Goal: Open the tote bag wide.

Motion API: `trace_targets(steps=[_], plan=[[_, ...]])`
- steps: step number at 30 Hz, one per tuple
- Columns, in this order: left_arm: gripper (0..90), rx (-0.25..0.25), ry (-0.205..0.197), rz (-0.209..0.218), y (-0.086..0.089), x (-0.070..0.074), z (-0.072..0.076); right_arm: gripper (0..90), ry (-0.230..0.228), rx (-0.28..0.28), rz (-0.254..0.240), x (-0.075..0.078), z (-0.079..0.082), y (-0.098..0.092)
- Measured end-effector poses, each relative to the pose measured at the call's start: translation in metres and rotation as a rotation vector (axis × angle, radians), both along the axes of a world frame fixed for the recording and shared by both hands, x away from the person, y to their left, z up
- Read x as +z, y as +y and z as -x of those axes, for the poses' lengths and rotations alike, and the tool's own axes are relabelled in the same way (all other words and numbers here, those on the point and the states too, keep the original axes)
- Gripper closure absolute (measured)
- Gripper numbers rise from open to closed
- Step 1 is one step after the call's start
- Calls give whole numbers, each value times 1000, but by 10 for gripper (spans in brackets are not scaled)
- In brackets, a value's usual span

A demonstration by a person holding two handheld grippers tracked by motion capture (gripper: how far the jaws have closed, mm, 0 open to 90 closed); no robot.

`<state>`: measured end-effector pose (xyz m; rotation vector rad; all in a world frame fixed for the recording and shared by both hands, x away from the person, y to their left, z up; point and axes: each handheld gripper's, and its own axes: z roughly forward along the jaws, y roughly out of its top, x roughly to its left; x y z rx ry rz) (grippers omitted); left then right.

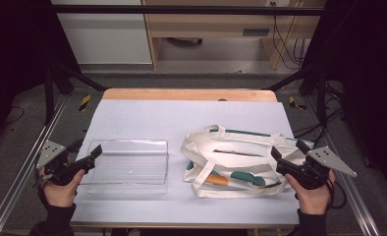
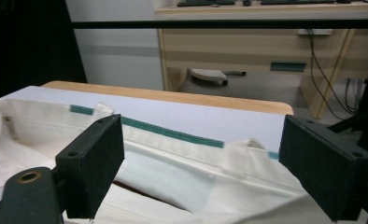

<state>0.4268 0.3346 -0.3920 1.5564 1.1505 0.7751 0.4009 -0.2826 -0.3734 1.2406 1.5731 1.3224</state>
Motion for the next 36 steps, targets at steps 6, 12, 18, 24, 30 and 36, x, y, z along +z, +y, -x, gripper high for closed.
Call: trace_targets(steps=[6,12,18,24,30,36], plan=[[222,-25,4,-20,-12,-1,3,166,7,56,18,2,-1,22],[227,-43,7,-17,-18,0,5,197,35,133,52,-3,-6,57],[237,-52,12,-19,-25,1,6,269,58,224,72,-9,-10,92],[239,-63,13,-28,-30,1,7,334,85,272,103,-19,-14,115],[239,-61,14,-33,-33,1,7,375,124,328,127,-33,-18,137],[239,-63,20,-35,-35,-1,6,374,124,351,150,-40,-20,153]])
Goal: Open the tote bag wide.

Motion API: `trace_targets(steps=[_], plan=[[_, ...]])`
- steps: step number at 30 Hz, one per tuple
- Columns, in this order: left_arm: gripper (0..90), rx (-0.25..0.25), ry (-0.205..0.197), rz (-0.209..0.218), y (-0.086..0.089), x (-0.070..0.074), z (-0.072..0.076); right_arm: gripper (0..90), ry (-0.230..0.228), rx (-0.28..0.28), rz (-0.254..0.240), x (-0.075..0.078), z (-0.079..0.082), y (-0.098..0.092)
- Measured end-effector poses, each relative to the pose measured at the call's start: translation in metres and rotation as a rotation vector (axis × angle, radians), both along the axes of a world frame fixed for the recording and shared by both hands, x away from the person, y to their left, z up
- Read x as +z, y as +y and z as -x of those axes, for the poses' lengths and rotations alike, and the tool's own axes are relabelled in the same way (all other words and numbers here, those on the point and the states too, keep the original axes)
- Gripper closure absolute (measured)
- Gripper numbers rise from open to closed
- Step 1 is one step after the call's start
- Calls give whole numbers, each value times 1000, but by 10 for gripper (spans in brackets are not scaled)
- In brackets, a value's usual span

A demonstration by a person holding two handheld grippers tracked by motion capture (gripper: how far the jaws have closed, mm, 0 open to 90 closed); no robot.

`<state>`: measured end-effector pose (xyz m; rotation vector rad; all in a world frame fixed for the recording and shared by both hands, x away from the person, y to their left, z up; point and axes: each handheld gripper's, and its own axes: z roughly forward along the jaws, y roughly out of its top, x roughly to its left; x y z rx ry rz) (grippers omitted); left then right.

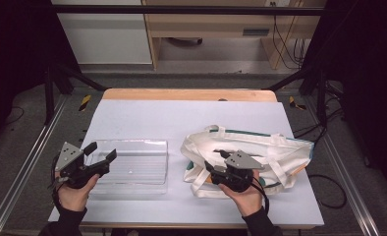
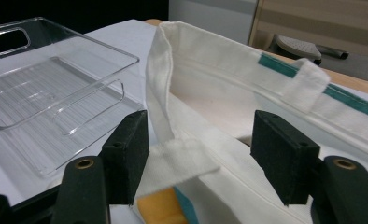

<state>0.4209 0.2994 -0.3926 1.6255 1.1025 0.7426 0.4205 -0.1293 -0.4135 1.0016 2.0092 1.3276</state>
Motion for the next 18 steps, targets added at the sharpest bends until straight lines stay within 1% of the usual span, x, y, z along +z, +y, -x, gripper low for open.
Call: trace_targets(steps=[2,6,8,10,13,14,16,18], plan=[[238,-2,2,0,-1,-1,0,357,-5,-1,3,-3,-2,5],[238,-3,4,-2,-2,-2,-1,351,6,4,19,-9,-5,11],[238,-3,6,0,-3,-2,-1,364,11,5,27,-12,-7,15],[238,-4,9,-4,-3,-3,-1,396,10,8,54,-16,-9,18],[238,-6,8,-5,-4,-3,-1,508,15,9,75,-20,-11,22],[238,-6,9,-5,-4,-3,-1,541,19,11,75,-21,-12,23],[238,-5,8,-4,-4,-3,-1,623,25,-1,97,-23,-12,23],[238,-4,8,-3,-4,-3,-1,703,27,-17,95,-23,-12,21]])
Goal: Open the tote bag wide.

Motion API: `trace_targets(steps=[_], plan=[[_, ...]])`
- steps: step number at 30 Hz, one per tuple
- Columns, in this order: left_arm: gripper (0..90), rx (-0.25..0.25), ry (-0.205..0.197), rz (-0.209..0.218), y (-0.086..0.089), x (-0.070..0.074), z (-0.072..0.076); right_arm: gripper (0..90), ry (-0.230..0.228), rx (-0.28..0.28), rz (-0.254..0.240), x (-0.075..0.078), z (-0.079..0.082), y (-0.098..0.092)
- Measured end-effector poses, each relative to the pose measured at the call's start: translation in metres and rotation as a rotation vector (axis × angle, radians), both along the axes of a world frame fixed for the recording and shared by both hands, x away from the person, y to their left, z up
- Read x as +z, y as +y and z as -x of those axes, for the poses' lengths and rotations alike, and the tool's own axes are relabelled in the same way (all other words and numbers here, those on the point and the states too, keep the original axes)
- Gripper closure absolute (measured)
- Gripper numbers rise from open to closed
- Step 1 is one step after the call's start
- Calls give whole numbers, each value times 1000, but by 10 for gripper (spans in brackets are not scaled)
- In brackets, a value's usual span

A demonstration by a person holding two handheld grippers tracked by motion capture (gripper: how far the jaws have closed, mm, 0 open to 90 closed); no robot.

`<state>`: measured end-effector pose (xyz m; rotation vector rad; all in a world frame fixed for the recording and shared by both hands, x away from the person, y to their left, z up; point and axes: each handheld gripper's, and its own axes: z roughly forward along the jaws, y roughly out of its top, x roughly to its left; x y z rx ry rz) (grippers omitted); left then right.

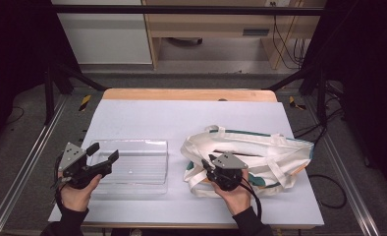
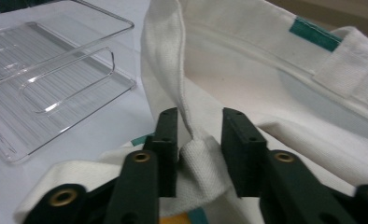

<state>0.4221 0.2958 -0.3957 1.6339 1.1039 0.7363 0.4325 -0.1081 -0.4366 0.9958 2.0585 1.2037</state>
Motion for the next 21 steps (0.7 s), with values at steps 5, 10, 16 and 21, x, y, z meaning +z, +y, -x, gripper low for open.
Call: trace_targets(steps=[5,10,16,21], plan=[[239,1,-1,2,0,0,0,771,18,-1,-20,5,4,-4],[240,-4,0,6,-2,1,0,786,21,30,-11,12,14,-1],[240,-17,-13,4,-9,3,1,796,82,85,-47,11,31,-1],[241,-30,-22,0,-16,6,1,792,103,108,-49,2,40,4]])
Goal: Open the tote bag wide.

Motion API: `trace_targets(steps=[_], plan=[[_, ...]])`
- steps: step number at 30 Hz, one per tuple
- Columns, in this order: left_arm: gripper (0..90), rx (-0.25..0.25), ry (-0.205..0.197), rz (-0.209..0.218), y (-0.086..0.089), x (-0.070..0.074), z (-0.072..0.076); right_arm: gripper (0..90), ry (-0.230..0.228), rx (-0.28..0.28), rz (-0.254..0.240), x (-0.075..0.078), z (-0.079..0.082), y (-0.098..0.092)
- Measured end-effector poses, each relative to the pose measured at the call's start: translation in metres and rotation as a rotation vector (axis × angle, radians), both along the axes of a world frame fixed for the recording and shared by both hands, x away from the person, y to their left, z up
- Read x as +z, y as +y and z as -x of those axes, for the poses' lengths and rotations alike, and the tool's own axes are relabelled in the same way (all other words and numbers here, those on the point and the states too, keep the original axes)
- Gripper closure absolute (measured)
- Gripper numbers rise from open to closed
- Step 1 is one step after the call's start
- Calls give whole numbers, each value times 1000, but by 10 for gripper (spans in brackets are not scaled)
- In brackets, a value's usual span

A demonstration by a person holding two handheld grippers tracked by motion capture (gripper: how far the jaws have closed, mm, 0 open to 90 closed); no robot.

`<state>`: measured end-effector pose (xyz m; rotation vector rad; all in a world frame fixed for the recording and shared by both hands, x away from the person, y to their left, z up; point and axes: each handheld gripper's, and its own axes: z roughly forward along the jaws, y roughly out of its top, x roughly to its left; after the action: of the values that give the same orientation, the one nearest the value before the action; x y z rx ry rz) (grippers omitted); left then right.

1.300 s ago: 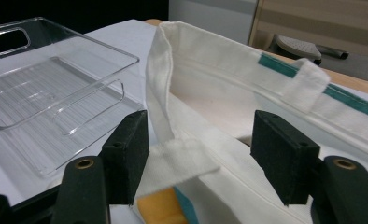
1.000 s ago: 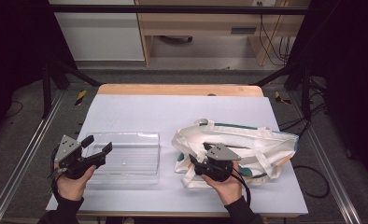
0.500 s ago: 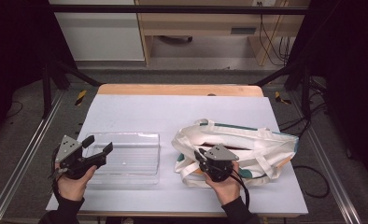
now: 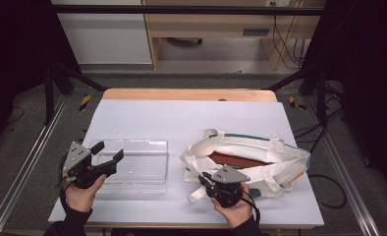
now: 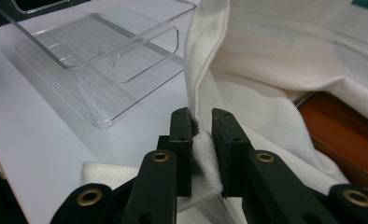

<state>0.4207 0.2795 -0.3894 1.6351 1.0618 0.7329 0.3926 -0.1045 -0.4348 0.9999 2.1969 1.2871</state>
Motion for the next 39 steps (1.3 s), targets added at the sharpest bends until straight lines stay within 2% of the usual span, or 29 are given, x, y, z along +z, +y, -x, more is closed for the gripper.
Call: trace_targets(steps=[2,5,9,11,15,19,22,23,24,26,29,32,34,35,39], plan=[[241,-6,-1,-3,-3,1,-1,788,5,2,5,-4,2,2],[241,-21,-3,4,-12,3,-3,779,24,-1,-11,-14,1,0],[240,-49,-9,-9,-24,7,-6,765,48,-11,-25,-26,0,-2],[240,-64,-12,-2,-32,9,-8,758,49,-11,-25,-27,-1,-2],[243,-100,-13,-4,-52,13,-14,669,25,8,-35,-26,1,-3],[250,-143,-7,-27,-75,15,-19,572,-14,10,-66,-16,5,-11],[257,-174,-5,-36,-93,17,-23,546,-39,-18,-89,-7,9,-25],[268,-184,-7,-36,-99,18,-24,536,-52,-49,-103,-3,10,-37],[268,-191,-6,-36,-104,18,-25,536,-52,-49,-103,-3,10,-37],[274,-213,-4,-42,-118,20,-28,533,-61,-86,-111,0,10,-50],[306,-246,2,-49,-136,22,-33,532,-59,-156,-92,2,7,-70],[324,-275,12,-71,-156,21,-39,531,-57,-177,-82,0,4,-76],[347,-291,22,-86,-169,19,-43,530,-35,-192,-82,-5,1,-80],[368,-295,26,-91,-174,17,-46,528,-20,-191,-73,-10,-1,-80],[412,-318,61,-106,-194,7,-58,518,-9,-180,-63,-16,-4,-77]])
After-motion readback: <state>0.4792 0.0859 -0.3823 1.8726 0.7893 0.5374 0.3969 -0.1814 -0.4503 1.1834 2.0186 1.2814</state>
